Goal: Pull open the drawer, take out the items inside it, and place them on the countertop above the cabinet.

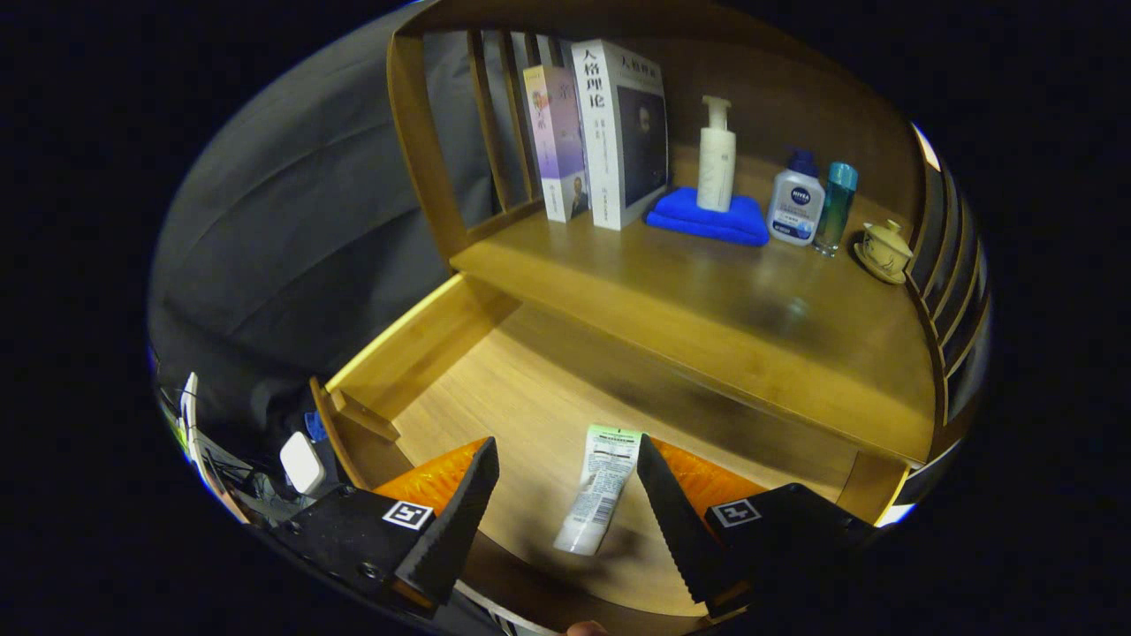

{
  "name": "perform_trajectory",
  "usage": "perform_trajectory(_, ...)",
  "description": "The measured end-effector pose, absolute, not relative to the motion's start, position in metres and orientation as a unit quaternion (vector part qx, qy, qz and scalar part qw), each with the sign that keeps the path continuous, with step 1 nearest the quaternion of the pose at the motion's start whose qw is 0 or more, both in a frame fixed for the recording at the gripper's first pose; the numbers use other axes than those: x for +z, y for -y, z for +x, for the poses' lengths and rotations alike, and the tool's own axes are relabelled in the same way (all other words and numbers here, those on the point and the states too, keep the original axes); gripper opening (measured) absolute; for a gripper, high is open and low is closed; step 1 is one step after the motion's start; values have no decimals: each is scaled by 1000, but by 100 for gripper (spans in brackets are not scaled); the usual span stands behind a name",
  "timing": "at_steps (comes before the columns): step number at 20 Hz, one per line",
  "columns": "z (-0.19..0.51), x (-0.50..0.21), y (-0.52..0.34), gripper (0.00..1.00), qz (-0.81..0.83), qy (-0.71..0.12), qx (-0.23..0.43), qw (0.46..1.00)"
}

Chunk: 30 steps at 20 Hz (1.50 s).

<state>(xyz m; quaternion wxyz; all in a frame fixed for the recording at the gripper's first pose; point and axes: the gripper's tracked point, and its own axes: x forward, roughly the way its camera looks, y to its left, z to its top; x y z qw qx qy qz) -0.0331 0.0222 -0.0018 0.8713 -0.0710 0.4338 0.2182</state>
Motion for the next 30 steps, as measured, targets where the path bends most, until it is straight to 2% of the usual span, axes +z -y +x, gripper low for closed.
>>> perform_trajectory(16,-45,-72,-4,96,-81,-564,201,797)
perform_trajectory(21,-46,-82,0,80,-88,-582,196,784)
perform_trajectory(26,-52,-94,1,80,-93,-606,194,766)
perform_trajectory(27,-50,-90,3,52,-96,-606,190,767)
perform_trajectory(28,-48,-96,3,51,-104,-606,193,765)
perform_trajectory(30,-45,-90,3,41,-114,-597,192,771)
